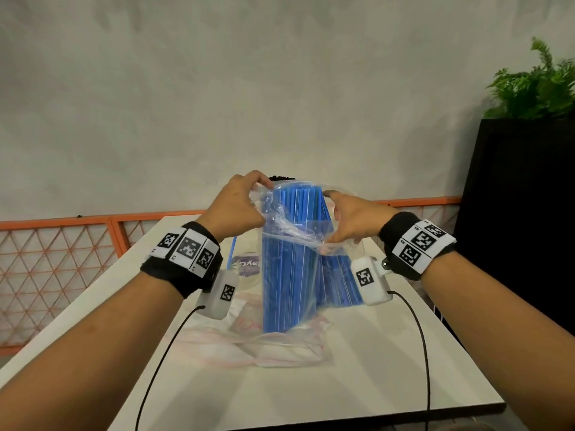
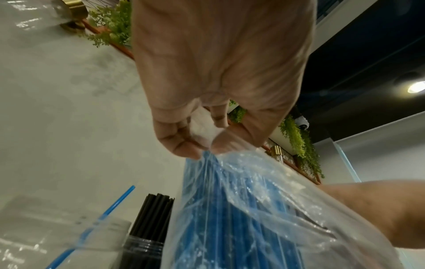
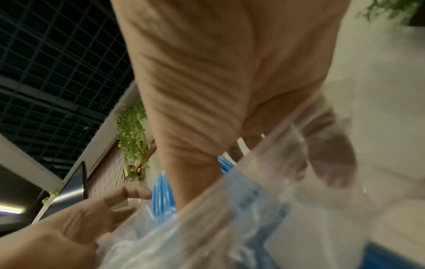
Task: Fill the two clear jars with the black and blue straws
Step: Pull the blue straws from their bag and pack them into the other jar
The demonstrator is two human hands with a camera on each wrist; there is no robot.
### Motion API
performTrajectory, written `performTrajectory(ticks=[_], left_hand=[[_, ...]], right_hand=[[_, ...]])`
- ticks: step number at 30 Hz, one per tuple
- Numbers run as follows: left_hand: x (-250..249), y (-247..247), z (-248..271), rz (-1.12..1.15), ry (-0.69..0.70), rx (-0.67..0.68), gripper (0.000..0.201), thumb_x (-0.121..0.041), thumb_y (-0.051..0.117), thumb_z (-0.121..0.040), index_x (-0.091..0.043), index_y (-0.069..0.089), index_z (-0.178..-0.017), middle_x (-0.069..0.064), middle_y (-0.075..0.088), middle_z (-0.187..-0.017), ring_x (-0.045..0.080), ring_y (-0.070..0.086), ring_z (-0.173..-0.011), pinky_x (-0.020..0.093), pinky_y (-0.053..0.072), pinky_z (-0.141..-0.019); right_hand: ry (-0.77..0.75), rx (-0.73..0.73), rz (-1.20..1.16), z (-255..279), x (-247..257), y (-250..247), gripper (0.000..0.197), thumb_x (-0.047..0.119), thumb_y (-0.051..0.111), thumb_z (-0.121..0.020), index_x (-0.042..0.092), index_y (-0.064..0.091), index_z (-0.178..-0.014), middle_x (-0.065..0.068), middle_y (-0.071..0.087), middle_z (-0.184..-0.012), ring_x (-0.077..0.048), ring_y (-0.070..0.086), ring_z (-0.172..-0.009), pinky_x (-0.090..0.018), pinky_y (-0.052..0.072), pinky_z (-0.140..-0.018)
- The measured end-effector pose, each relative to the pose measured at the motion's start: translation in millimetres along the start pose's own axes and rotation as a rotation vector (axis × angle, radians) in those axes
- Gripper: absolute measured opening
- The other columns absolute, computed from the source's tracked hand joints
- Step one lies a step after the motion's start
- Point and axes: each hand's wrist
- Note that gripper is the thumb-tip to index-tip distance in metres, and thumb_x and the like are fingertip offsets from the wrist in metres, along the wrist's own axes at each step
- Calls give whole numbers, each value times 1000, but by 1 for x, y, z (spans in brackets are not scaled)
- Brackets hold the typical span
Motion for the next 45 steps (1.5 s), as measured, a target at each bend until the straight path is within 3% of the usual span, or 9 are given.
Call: performTrajectory(ticks=[3, 7, 11, 20, 25, 31, 37, 41, 45], left_hand=[[4, 6, -3, 115, -102, 15, 74, 6, 67, -76, -30, 43, -136, 4, 45, -124, 21, 60, -83, 24, 50, -58], [7, 16, -9, 440, -276, 99, 58, 2, 60, -82, -24, 48, -133, 11, 61, -119, 24, 66, -94, 41, 59, -81], [9, 27, -15, 639, -328, 70, 42, -6, 60, -84, -25, 54, -121, 4, 66, -103, 18, 67, -80, 32, 55, -61], [14, 32, -19, 932, -169, -54, 48, 3, 43, -75, -22, 64, -110, 3, 67, -94, 17, 64, -76, 28, 53, -54], [13, 27, -21, 748, -201, 101, 56, -26, 60, -72, -30, 54, -128, -1, 63, -109, 17, 64, -85, 29, 53, -61], [11, 26, -19, 621, -119, 155, 54, -38, 69, -76, -33, 58, -130, -4, 68, -116, 15, 69, -100, 32, 58, -76], [3, 27, -25, 539, -117, -7, 24, -24, 70, -89, -18, 70, -113, 7, 74, -101, 24, 73, -86, 36, 59, -70], [-1, 27, -36, 493, -208, -85, 18, -29, 63, -92, -15, 74, -93, 6, 71, -83, 13, 66, -60, 25, 52, -54], [1, 26, -43, 529, -265, -34, 28, -35, 50, -99, -25, 75, -96, -3, 69, -112, 17, 66, -83, 27, 49, -59]], right_hand=[[4, 27, 110, -7, -3, 3, 115, 39, 90, -59, 23, 22, -150, -7, 39, -135, -26, 46, -121, -41, 48, -99], [5, -21, 100, -13, -8, 10, 107, 38, 88, -60, 20, 28, -147, -4, 36, -129, -24, 41, -121, -38, 43, -103], [-53, -105, 97, -15, -14, 19, 102, 39, 86, -61, 21, 31, -145, -3, 40, -129, -19, 36, -117, -36, 39, -100], [-245, -250, -211, -9, 0, 29, 104, 26, 89, -56, 24, 29, -140, 3, 49, -133, -16, 46, -125, -42, 41, -109], [-267, -218, -248, -4, -1, 41, 105, 20, 90, -54, 23, 28, -139, 3, 48, -134, -18, 46, -127, -45, 38, -111], [-278, -238, -202, -5, -3, 41, 110, 27, 89, -50, 22, 29, -141, 3, 45, -134, -21, 43, -128, -47, 38, -110], [-287, -217, -162, -8, -4, 41, 109, 31, 89, -52, 23, 28, -142, 3, 42, -137, -20, 39, -131, -50, 31, -113], [-326, -220, -189, -8, -5, 40, 105, 31, 89, -54, 25, 29, -141, 5, 42, -137, -17, 40, -130, -48, 33, -113], [-348, -171, -301, -10, -9, 39, 104, 21, 89, -57, 26, 26, -140, 7, 43, -136, -12, 42, -130, -37, 36, -112]])
Point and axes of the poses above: each hand's wrist, its own z-axis away from the middle knuckle, its own y-axis out of the palm, x = y × z
